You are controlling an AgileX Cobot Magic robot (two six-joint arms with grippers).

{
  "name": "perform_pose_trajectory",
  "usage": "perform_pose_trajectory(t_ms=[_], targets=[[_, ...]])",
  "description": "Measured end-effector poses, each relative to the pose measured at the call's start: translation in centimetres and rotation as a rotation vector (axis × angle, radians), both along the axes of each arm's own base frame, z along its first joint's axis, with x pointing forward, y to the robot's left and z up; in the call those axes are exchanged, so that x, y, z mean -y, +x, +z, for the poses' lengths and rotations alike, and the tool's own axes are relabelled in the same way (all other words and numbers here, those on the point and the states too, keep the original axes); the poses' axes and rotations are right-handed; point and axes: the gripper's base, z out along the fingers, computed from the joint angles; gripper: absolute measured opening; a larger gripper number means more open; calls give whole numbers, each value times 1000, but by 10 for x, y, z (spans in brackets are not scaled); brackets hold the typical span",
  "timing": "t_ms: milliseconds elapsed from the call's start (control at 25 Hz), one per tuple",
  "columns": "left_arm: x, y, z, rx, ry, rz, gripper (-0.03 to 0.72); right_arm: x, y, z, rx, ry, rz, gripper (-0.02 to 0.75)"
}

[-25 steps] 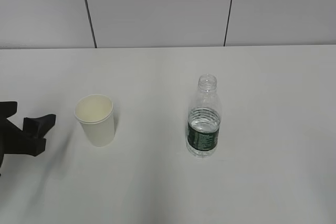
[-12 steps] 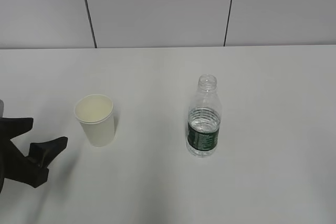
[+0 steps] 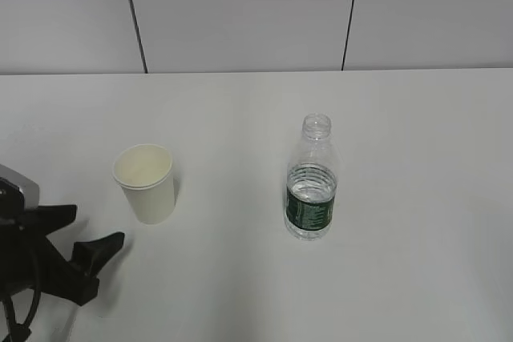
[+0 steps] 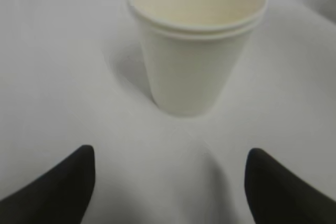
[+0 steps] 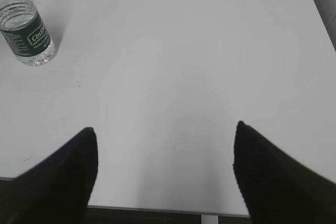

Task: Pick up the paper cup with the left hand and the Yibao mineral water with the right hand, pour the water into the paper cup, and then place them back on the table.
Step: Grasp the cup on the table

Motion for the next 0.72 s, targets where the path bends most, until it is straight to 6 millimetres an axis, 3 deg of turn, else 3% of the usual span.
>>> perform_pose_trajectory(t_ms=[160, 720], targets=[[4, 1, -15, -55, 8, -43, 573, 0, 0, 0, 0, 0, 0, 592], [17, 44, -9, 79, -15, -118, 573, 0, 0, 0, 0, 0, 0, 592]])
